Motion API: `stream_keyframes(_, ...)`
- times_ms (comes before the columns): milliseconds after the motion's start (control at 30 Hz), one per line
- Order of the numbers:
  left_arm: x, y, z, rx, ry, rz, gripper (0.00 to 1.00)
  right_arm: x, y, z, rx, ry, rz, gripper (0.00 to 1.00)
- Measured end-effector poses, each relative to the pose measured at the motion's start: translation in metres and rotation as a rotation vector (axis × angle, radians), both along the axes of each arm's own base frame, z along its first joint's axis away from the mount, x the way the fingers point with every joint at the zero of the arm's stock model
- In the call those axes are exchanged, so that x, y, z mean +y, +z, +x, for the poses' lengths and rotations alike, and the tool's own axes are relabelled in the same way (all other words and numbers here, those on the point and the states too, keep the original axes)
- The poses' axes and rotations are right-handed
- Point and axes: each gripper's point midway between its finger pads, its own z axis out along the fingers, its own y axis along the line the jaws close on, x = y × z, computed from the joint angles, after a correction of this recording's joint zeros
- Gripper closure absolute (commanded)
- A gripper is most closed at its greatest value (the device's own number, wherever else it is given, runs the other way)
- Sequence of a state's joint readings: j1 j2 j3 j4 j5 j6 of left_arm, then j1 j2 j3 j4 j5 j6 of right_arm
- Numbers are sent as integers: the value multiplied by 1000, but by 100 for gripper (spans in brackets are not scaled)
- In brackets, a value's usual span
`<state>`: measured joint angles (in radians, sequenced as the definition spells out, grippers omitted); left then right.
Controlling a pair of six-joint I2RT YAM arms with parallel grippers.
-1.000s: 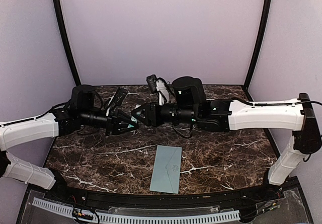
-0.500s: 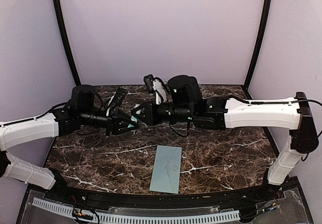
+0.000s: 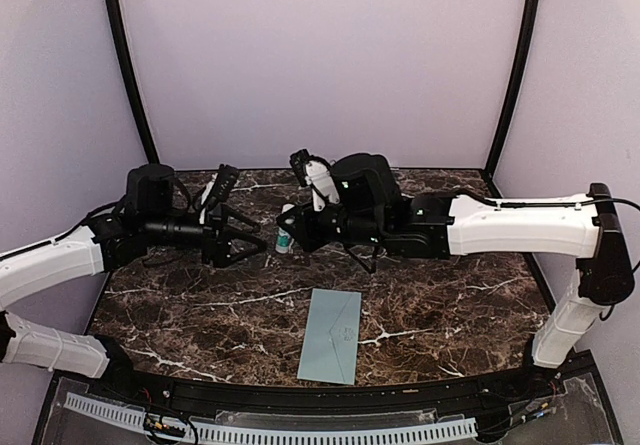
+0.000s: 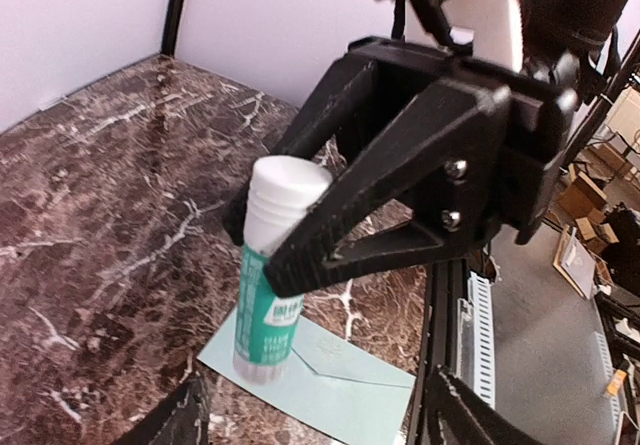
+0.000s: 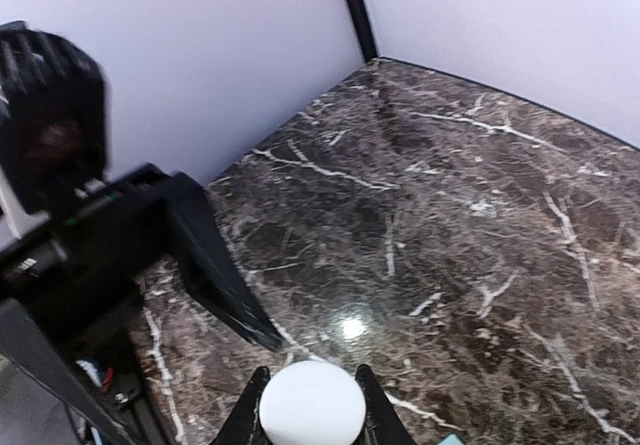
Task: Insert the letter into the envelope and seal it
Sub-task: Place the solid glue at the center of the board.
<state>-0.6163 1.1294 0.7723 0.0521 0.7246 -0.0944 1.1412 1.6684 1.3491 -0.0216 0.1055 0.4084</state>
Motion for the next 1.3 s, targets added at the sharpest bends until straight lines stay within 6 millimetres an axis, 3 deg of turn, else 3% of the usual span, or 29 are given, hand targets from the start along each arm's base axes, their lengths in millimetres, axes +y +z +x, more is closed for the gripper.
stream_keyframes(133,34,27,26,-65,154,-24,23,-14,-7,16,-83,-85,-87,91)
stream_keyframes(267,87,51,69,-120,416,-13,20,-21,-23,25,-133,-130,-125,91)
stream_keyframes(400,132,53,93,-139,635,23,21,-13,-52,32,-137,-138,-166,92)
stream_keyframes(500,148,46,99,-133,723,48,21,-4,-79,37,-132,-140,-196,92)
stream_keyframes(633,158,38,100,-121,786,74,21,3,-115,43,-131,-143,-243,92)
stream_keyframes(967,165,38,102,-126,825,86,21,15,-162,55,-167,-156,-321,91)
stream_keyframes(1300,164,35,103,-119,823,91,21,21,-168,58,-179,-157,-326,86)
